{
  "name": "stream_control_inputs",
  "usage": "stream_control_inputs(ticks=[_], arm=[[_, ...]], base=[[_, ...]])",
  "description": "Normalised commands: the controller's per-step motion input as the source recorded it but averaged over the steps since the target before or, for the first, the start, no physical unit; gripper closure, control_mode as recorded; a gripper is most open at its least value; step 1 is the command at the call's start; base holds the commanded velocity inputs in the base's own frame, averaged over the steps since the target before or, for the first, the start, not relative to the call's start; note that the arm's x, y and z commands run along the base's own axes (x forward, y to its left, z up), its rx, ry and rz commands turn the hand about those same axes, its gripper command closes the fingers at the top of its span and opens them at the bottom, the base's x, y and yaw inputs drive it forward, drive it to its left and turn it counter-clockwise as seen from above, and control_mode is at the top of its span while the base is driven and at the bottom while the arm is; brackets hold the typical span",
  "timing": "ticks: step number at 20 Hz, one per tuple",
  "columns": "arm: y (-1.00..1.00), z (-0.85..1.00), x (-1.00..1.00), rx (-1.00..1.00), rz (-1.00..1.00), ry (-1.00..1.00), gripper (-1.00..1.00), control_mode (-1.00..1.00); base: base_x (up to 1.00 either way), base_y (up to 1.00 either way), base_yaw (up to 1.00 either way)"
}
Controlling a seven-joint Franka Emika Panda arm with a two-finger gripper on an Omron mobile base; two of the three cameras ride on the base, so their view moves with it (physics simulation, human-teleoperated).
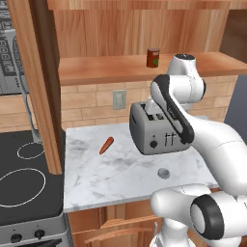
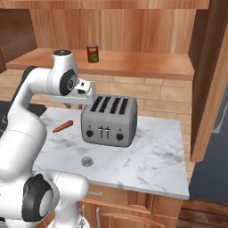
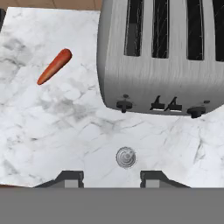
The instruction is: Restock the canned food cabinet by taking the new fresh canned food from the counter and placing it in the cabinet. Then, take the old canned food from the cabinet and place it on the counter.
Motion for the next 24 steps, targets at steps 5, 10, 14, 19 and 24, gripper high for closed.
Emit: stream_control_inputs(ticks=[5, 10, 14, 19, 24], arm=[[-0.04, -0.01, -0.1, 0.0, 0.0, 0.0, -1.0, -1.0], [-0.08, -0.42, -0.15, -0.08, 0.0, 0.04, -1.0, -1.0], [-0.02, -0.95, -0.23, -0.08, 0.0, 0.03, -1.0, -1.0], [-0.1, -1.0, -0.04, -0.01, -0.02, 0.17, -1.0, -1.0], [-0.15, -1.0, 0.05, 0.0, -0.04, 0.22, -1.0, -1.0]], base=[[0.0, 0.0, 0.0], [0.0, 0.0, 0.0], [0.0, 0.0, 0.0], [0.0, 0.0, 0.0], [0.0, 0.0, 0.0]])
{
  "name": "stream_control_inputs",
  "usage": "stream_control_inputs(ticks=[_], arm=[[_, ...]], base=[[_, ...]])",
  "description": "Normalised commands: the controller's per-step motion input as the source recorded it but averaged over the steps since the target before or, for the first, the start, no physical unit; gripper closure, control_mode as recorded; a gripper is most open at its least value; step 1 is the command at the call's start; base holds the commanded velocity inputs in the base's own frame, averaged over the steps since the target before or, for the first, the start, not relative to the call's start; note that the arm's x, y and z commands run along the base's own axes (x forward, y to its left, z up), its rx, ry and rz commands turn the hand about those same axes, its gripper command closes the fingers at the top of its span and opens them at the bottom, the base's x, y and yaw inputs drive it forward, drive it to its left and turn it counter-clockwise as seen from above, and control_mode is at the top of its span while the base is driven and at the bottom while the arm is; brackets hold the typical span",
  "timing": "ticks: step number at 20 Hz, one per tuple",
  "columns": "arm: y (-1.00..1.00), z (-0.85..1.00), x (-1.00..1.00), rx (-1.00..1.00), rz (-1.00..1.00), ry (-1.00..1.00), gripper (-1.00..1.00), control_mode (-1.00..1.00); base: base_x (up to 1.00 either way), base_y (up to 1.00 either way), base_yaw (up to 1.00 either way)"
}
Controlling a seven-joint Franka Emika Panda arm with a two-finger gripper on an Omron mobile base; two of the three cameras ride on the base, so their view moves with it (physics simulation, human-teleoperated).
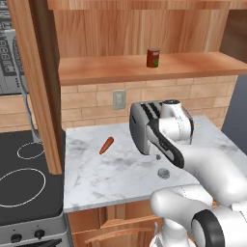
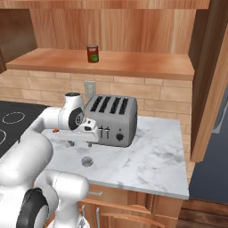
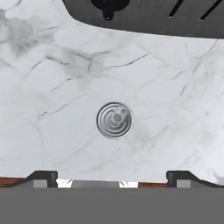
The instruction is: Restock the canned food cabinet by taking the new fresh canned food from the counter and placing it in the cabinet. Then, take the old canned food from the cabinet and place it on the counter.
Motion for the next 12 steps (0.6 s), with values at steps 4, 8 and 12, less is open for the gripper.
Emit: stream_control_inputs(ticks=[4, 8, 12], arm=[[-0.04, -0.65, 0.27, 0.0, -0.08, 0.19, -1.0, -1.0], [-0.01, -0.06, 0.18, -0.01, -0.04, 0.16, -1.0, -1.0], [-0.04, -0.19, 0.03, 0.0, -0.05, 0.11, -1.0, -1.0]], base=[[0.0, 0.0, 0.0], [0.0, 0.0, 0.0], [0.0, 0.0, 0.0]])
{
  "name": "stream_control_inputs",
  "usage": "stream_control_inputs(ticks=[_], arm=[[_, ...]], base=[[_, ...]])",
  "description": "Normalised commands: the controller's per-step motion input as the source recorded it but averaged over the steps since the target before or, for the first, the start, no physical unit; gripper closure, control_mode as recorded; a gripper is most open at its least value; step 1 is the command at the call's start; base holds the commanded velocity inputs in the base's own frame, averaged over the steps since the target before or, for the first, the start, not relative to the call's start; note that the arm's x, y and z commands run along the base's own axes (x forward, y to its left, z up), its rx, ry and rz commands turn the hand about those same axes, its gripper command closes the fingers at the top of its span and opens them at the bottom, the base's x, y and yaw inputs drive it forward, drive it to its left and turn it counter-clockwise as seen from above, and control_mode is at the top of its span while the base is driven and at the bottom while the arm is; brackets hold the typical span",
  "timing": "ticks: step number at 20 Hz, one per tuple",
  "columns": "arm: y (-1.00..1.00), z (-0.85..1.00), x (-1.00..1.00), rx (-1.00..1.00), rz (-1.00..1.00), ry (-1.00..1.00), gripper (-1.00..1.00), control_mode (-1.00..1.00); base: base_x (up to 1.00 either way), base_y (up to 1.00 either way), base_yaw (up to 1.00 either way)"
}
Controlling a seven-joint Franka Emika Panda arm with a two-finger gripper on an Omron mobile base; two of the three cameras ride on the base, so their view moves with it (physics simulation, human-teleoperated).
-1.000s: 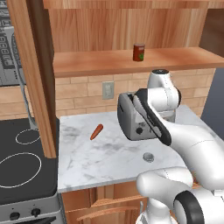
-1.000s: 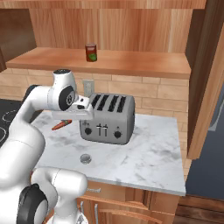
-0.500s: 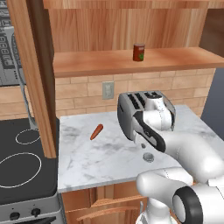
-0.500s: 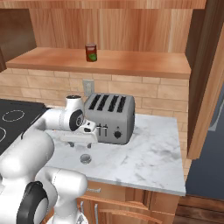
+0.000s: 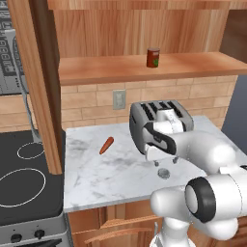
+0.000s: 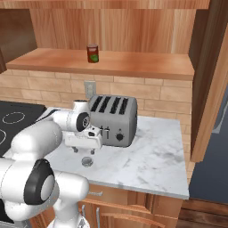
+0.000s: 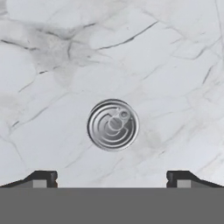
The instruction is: Restock the canned food cabinet by taking the new fresh canned food from the counter and placing it in the cabinet. Then, take the old canned food from the cabinet and place it on the counter.
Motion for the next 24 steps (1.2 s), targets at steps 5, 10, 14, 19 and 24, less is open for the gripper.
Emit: stream_control_inputs(ticks=[5, 10, 14, 19, 24], arm=[[-0.08, -0.56, 0.0, 0.0, -0.05, 0.02, -1.0, -1.0], [0.0, -0.52, 0.0, 0.0, -0.02, 0.0, -1.0, -1.0], [0.0, -0.24, 0.0, 0.0, 0.0, -0.01, -1.0, -1.0], [0.0, -0.19, 0.0, 0.04, 0.0, -0.02, -1.0, -1.0], [0.0, -0.21, 0.0, 0.01, 0.0, -0.06, -1.0, -1.0]], base=[[0.0, 0.0, 0.0], [0.0, 0.0, 0.0], [0.0, 0.0, 0.0], [0.0, 0.0, 0.0], [0.0, 0.0, 0.0]])
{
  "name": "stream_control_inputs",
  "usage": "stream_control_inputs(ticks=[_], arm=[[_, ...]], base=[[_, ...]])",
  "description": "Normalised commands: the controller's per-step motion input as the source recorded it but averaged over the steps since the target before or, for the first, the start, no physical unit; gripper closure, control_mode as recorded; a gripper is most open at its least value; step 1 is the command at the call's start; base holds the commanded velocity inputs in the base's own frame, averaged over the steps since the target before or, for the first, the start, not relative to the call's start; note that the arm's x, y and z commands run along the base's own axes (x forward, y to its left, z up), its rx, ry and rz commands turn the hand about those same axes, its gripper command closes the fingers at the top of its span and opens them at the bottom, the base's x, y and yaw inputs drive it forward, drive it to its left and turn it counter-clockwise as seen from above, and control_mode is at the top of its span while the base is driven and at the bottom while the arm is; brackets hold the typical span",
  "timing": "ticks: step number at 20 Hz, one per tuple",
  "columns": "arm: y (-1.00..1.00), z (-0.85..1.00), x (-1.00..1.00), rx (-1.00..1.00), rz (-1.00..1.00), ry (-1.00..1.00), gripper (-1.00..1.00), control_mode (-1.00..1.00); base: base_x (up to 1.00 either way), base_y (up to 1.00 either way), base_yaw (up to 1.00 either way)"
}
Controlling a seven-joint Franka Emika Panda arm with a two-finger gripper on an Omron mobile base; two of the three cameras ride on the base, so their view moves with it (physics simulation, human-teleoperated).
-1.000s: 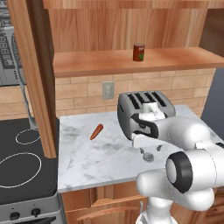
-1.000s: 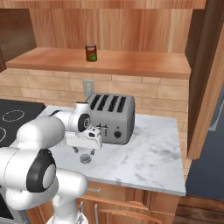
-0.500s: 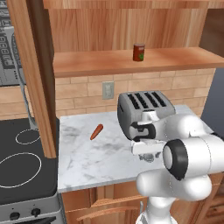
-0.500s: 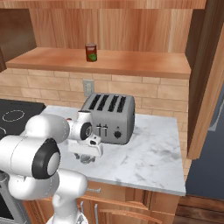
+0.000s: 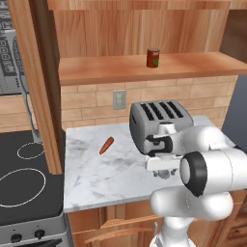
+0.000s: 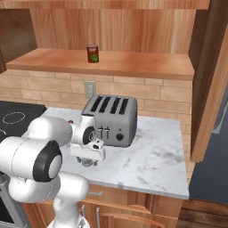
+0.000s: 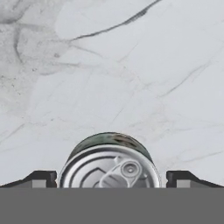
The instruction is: Restock the canned food cabinet by taking the new fresh canned food from the counter and placing it in the cabinet. Then, take the old canned food from the cabinet and place it on the counter.
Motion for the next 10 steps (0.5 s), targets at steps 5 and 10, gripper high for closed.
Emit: stream_control_inputs(ticks=[5, 10], arm=[[0.0, -0.12, -0.01, 0.01, 0.0, -0.08, 1.0, -1.0], [0.0, 0.0, 0.0, 0.0, 0.0, 0.0, 1.0, -1.0]], base=[[0.0, 0.0, 0.0], [0.0, 0.0, 0.0]])
